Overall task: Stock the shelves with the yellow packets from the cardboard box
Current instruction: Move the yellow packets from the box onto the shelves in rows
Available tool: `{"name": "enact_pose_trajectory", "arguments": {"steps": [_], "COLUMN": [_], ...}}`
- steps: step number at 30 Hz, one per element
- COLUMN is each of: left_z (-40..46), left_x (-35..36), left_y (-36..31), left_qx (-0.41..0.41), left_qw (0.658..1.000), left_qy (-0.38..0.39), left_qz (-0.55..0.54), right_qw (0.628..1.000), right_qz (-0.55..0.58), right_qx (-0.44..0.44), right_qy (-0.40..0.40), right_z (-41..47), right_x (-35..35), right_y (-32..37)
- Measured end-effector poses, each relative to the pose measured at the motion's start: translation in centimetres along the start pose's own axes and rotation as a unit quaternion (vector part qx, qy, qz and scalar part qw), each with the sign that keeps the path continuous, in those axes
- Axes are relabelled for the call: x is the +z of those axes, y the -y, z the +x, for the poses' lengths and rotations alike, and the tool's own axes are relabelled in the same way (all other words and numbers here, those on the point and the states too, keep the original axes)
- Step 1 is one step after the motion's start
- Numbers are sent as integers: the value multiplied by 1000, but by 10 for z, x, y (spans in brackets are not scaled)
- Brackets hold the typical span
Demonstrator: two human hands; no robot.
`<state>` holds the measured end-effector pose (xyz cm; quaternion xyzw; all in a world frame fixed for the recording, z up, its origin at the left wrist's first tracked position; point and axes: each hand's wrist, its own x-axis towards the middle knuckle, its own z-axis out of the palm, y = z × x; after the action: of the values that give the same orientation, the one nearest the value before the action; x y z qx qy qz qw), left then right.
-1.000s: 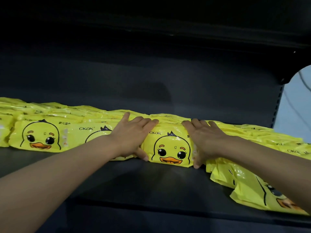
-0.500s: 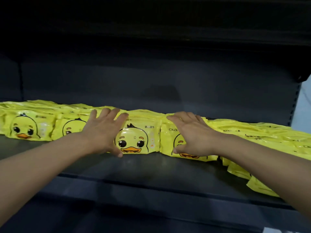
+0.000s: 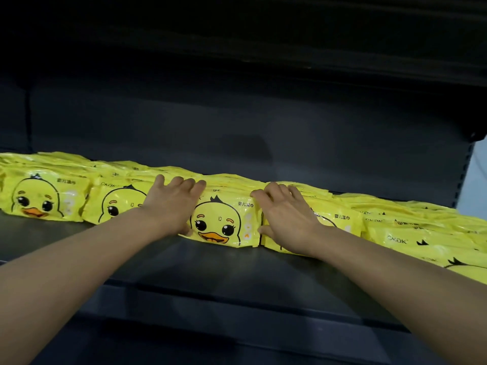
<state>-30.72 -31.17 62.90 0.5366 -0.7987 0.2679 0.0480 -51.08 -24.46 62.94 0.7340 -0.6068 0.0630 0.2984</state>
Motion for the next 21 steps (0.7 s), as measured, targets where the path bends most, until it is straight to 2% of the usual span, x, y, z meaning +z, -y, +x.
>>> {"name": "enact_pose_trajectory", "arguments": {"steps": [3, 6, 13, 16, 21], "left_z": [-5, -12, 2, 13, 24], "left_x": [-6, -19, -42, -42, -36], "left_y": [-4, -17, -87, -111, -117], "left_qx": [-12, 24, 155, 169, 129], "left_qw": [999, 994, 969, 969, 984], "left_qy": [10, -8, -95, -94, -93], "left_qz": [-52, -107, -168, -151, -79], "right_qw": [999, 996, 972, 965, 971], "right_qz": [48, 72, -7, -27, -101], "right_qx": [22, 60, 190, 195, 160], "right_qy": [-2, 8, 137, 175, 144], "right_z": [-9, -29, -65, -63, -51], "right_x": [-11, -33, -44, -27, -13], "right_y": [-7, -26, -75, -77, -77]}}
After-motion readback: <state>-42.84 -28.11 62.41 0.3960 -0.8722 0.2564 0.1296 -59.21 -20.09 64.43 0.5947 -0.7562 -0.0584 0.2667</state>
